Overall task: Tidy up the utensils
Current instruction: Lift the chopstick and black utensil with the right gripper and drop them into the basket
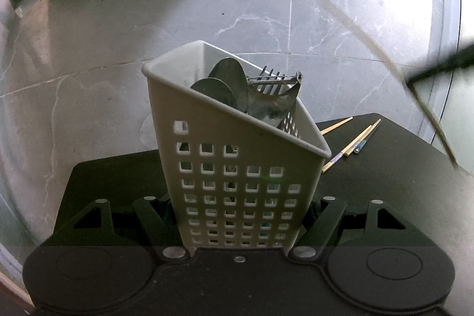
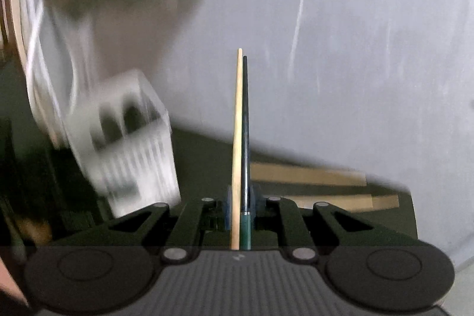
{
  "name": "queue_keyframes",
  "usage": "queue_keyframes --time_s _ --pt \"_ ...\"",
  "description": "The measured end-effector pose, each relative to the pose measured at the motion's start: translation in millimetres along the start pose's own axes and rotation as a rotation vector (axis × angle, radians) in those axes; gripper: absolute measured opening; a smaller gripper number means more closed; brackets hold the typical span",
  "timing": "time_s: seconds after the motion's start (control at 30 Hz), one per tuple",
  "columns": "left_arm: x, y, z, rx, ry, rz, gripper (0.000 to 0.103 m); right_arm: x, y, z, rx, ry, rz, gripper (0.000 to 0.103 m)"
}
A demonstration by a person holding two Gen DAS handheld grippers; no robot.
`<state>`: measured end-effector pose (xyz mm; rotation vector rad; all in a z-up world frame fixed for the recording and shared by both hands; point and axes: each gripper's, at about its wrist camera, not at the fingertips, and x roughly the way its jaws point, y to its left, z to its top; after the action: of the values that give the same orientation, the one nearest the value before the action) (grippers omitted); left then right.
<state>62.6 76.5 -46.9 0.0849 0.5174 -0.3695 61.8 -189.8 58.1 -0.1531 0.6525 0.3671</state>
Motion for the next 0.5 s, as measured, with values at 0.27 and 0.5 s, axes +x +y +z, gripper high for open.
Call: queue_keyframes --time_s 0.27,0.5 --pt "1 -1 0 0.01 0.002 -0.001 0.076 -3 33 67 0.057 -0.358 0.212 0.013" --pt "5 -1 1 0.021 -0.001 0.006 0.076 53 54 46 0.099 -0.354 0.36 0.013"
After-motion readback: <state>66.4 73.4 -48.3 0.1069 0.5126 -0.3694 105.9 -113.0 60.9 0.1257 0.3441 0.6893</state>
